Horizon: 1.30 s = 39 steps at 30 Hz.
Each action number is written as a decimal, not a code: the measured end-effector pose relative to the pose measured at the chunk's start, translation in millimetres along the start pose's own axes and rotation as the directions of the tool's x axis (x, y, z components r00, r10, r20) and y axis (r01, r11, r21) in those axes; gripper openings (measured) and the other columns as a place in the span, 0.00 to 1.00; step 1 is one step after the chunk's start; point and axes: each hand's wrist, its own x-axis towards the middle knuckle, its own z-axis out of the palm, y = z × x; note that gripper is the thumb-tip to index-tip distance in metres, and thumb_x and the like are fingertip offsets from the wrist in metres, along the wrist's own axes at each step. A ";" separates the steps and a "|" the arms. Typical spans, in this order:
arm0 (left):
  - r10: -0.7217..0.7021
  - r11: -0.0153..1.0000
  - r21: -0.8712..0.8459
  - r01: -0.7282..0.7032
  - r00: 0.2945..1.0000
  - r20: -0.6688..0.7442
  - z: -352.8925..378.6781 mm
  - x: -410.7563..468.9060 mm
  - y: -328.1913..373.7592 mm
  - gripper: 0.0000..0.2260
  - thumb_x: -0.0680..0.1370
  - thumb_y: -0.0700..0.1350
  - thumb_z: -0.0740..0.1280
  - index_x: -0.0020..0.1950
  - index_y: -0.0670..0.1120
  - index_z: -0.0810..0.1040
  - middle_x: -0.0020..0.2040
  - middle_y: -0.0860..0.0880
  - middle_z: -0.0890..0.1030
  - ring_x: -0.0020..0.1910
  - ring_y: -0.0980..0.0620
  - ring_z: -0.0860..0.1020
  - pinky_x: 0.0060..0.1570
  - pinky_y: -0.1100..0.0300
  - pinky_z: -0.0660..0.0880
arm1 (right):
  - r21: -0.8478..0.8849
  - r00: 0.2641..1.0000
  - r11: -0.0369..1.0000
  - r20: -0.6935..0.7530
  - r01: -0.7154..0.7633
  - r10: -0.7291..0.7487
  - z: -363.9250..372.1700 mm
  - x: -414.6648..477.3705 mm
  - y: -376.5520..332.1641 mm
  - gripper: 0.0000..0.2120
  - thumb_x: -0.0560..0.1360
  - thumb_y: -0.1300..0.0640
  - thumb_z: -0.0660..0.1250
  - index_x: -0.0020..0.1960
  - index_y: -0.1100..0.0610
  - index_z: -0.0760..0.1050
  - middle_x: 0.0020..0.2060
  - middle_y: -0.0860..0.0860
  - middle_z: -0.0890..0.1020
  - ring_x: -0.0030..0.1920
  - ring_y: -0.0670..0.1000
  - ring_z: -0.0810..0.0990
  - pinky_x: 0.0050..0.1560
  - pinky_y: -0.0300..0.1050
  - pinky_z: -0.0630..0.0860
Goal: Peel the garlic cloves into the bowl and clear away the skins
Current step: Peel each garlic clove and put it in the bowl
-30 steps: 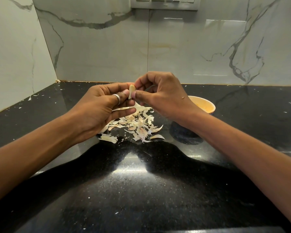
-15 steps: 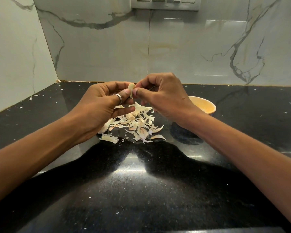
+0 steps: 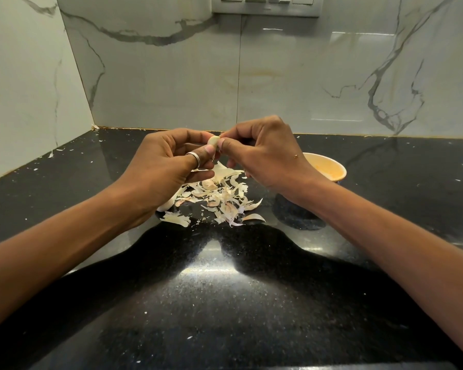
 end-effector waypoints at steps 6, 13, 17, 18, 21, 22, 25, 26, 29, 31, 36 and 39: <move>-0.006 1.000 0.000 0.006 1.000 0.000 -1.0 1.1 -1.0 0.08 0.79 0.38 0.69 0.57 0.43 0.83 0.49 0.43 0.85 0.45 0.53 0.83 0.46 0.61 0.82 | 0.036 1.000 0.999 0.014 -0.009 0.008 -1.2 0.5 2.0 0.05 0.77 0.58 0.73 0.46 0.56 0.88 0.30 0.48 0.84 0.26 0.40 0.79 0.29 0.31 0.71; 0.001 1.000 0.000 -0.001 1.000 -0.012 -1.4 0.2 0.6 0.08 0.79 0.39 0.69 0.57 0.43 0.83 0.49 0.42 0.85 0.45 0.52 0.83 0.44 0.63 0.81 | 0.035 1.000 0.999 0.019 -0.005 0.004 -1.2 0.6 1.2 0.06 0.78 0.58 0.72 0.48 0.59 0.87 0.30 0.46 0.83 0.25 0.40 0.78 0.29 0.30 0.70; -0.007 1.000 0.002 0.007 1.000 -0.007 -1.3 0.0 0.2 0.07 0.79 0.38 0.69 0.56 0.43 0.83 0.45 0.45 0.85 0.44 0.53 0.83 0.45 0.62 0.81 | 0.012 1.000 1.000 0.022 -0.007 0.007 -2.0 0.0 0.7 0.06 0.78 0.58 0.72 0.47 0.58 0.87 0.30 0.46 0.83 0.24 0.39 0.77 0.28 0.29 0.69; -0.008 1.000 0.007 0.008 1.000 -0.004 -0.9 -0.1 -0.1 0.07 0.79 0.38 0.69 0.56 0.42 0.83 0.46 0.45 0.85 0.44 0.53 0.83 0.45 0.62 0.82 | 0.006 1.000 1.000 0.020 -0.008 0.007 -2.2 0.0 1.0 0.06 0.78 0.58 0.72 0.46 0.57 0.87 0.29 0.47 0.83 0.24 0.39 0.77 0.28 0.30 0.69; -0.008 1.000 0.017 0.008 1.000 0.000 0.5 -1.0 -0.2 0.08 0.79 0.37 0.69 0.57 0.41 0.83 0.47 0.43 0.85 0.43 0.54 0.83 0.45 0.63 0.82 | 0.008 1.000 1.000 0.011 -0.015 0.015 -1.5 1.0 3.4 0.06 0.78 0.56 0.72 0.45 0.56 0.87 0.29 0.49 0.84 0.28 0.43 0.80 0.30 0.37 0.74; -0.008 1.000 0.014 0.008 1.000 -0.001 0.5 -0.9 -0.1 0.08 0.79 0.37 0.69 0.57 0.41 0.83 0.46 0.43 0.85 0.43 0.54 0.83 0.45 0.63 0.81 | 0.013 1.000 1.000 0.010 -0.015 0.015 -1.2 1.2 3.7 0.06 0.78 0.57 0.72 0.45 0.56 0.87 0.30 0.49 0.85 0.29 0.44 0.81 0.30 0.37 0.74; -0.010 1.000 -0.005 0.010 1.000 -0.005 -1.1 -0.1 0.6 0.08 0.79 0.38 0.69 0.56 0.43 0.83 0.44 0.47 0.86 0.43 0.55 0.83 0.45 0.62 0.81 | 0.035 1.000 0.999 0.020 -0.014 0.014 -0.5 1.3 3.4 0.06 0.78 0.58 0.72 0.46 0.58 0.87 0.30 0.48 0.85 0.28 0.43 0.80 0.30 0.34 0.72; -0.010 1.000 -0.010 0.010 1.000 -0.005 -1.5 0.1 0.7 0.08 0.79 0.38 0.69 0.56 0.43 0.83 0.43 0.47 0.86 0.42 0.55 0.83 0.45 0.62 0.82 | 0.039 1.000 0.999 0.025 -0.014 0.013 -0.6 1.1 2.9 0.06 0.78 0.58 0.72 0.46 0.58 0.87 0.30 0.47 0.84 0.27 0.42 0.80 0.30 0.33 0.72; -0.011 1.000 -0.016 0.011 1.000 -0.007 -1.3 -0.2 0.5 0.08 0.79 0.38 0.70 0.57 0.42 0.83 0.44 0.45 0.85 0.42 0.54 0.83 0.45 0.62 0.82 | 0.036 1.000 0.999 0.028 -0.009 0.008 -1.0 1.0 2.1 0.06 0.78 0.57 0.73 0.47 0.58 0.87 0.30 0.45 0.83 0.27 0.41 0.80 0.30 0.32 0.71; -0.011 1.000 -0.007 0.011 1.000 -0.005 -0.6 -0.6 0.6 0.08 0.79 0.38 0.70 0.57 0.41 0.83 0.46 0.43 0.85 0.43 0.54 0.83 0.46 0.61 0.82 | 0.021 1.000 1.000 0.026 -0.008 0.008 -1.5 1.4 2.4 0.06 0.78 0.57 0.73 0.47 0.56 0.87 0.30 0.47 0.84 0.26 0.41 0.78 0.31 0.34 0.71; -0.018 1.000 -0.003 0.018 1.000 -0.005 -1.5 -0.9 1.0 0.08 0.78 0.38 0.70 0.56 0.41 0.83 0.48 0.41 0.85 0.43 0.53 0.83 0.45 0.62 0.82 | 0.028 0.999 1.000 0.039 -0.012 0.011 -1.6 2.4 3.9 0.06 0.79 0.57 0.72 0.47 0.55 0.88 0.29 0.48 0.84 0.27 0.41 0.79 0.32 0.36 0.72; -0.022 1.000 -0.009 0.022 1.000 -0.006 -1.4 -1.2 1.2 0.07 0.78 0.38 0.70 0.56 0.42 0.83 0.47 0.41 0.85 0.43 0.53 0.83 0.45 0.62 0.82 | 0.037 0.999 0.999 0.052 -0.006 0.004 -2.0 2.9 5.2 0.06 0.79 0.58 0.72 0.48 0.56 0.88 0.30 0.48 0.84 0.26 0.41 0.78 0.30 0.34 0.71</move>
